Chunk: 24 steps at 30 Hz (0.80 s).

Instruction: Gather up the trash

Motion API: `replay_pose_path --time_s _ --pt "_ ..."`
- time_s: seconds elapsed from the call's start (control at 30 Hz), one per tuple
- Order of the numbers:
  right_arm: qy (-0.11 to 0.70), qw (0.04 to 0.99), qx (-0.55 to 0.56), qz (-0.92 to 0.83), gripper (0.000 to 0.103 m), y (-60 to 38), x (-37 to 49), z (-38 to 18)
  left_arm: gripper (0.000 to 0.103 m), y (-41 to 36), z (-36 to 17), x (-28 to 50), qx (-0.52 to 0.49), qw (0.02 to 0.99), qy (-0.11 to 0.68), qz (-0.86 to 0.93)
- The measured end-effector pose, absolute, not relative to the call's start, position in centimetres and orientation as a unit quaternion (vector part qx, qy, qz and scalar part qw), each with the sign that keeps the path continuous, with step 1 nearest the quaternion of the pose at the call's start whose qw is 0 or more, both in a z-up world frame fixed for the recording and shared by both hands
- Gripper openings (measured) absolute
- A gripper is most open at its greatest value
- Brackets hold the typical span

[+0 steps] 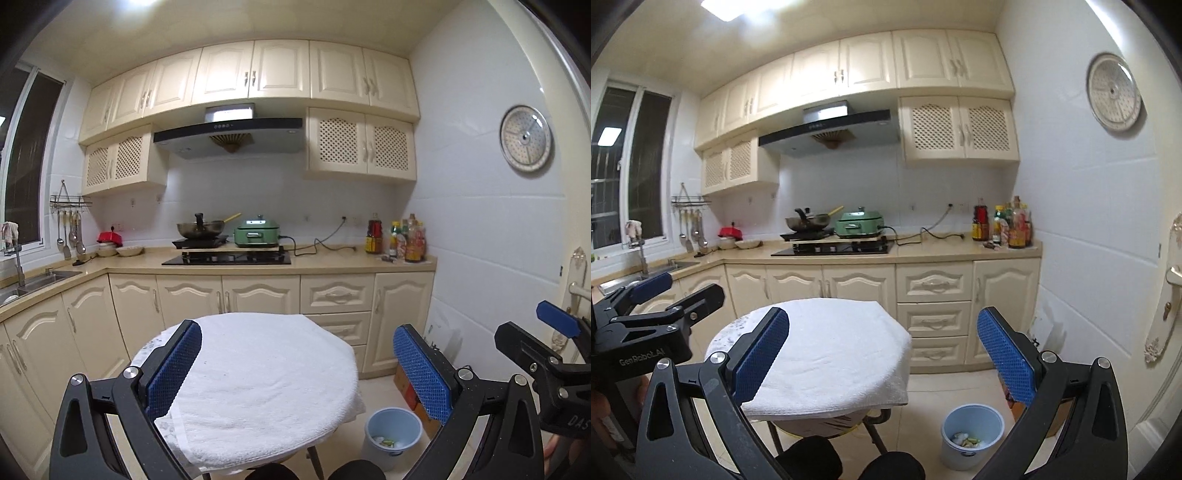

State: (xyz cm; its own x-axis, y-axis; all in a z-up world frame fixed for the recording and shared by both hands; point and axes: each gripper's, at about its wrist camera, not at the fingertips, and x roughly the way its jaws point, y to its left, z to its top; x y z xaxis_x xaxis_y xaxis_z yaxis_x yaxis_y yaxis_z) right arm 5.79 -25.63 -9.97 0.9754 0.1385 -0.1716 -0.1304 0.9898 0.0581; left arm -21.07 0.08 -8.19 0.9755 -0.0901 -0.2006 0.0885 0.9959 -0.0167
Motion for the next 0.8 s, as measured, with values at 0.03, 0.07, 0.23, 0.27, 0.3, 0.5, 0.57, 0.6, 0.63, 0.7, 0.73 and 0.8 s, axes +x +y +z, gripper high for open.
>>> replay_pose_path --time_s 0.03,0.07,0.23,0.27,0.3,0.5,0.57,0.6,0.63,0.7,0.73,0.8 --pt "0.087 0.993 0.020 0.070 0.103 -25.2 5.9 -9.9 0.102 -0.2 -8.2 -20.9 -0.003 0.994 0.102 -0.045" --pt "0.088 0.993 0.018 0.072 0.103 -25.1 5.9 -9.8 0.102 -0.4 -8.3 -21.0 -0.002 0.993 0.104 -0.046" --pt "0.084 0.994 0.008 0.077 0.103 -24.3 5.7 -9.5 0.102 -1.0 -8.4 -21.5 -0.001 0.993 0.104 -0.049" --pt "0.083 0.994 0.007 0.076 0.103 -24.1 5.7 -9.5 0.102 -1.1 -8.3 -20.6 -0.001 0.993 0.105 -0.048" --pt "0.083 0.994 0.006 0.077 0.103 -24.1 5.7 -9.5 0.102 -1.1 -8.2 -20.4 -0.001 0.993 0.105 -0.049" --pt "0.086 0.993 0.006 0.076 0.103 -24.1 5.5 -9.7 0.102 -1.6 -8.0 -19.5 -0.001 0.993 0.105 -0.049" --pt "0.088 0.993 0.005 0.075 0.103 -24.1 5.5 -9.8 0.102 -1.8 -7.6 -17.7 -0.001 0.993 0.106 -0.048" --pt "0.088 0.993 0.005 0.075 0.103 -24.1 5.5 -9.8 0.102 -1.9 -7.6 -17.7 -0.001 0.993 0.106 -0.048" --pt "0.089 0.993 0.003 0.075 0.103 -24.0 5.4 -9.8 0.102 -2.0 -7.6 -17.7 0.000 0.993 0.106 -0.049" --pt "0.089 0.993 0.003 0.074 0.103 -24.0 5.4 -9.8 0.102 -1.7 -7.4 -17.0 0.001 0.993 0.107 -0.048" --pt "0.089 0.993 0.003 0.073 0.103 -24.0 5.4 -9.8 0.102 -1.7 -7.4 -16.9 0.002 0.993 0.107 -0.048" --pt "0.088 0.993 0.004 0.072 0.103 -24.0 5.4 -9.9 0.102 -1.6 -7.4 -16.7 0.001 0.993 0.108 -0.049"
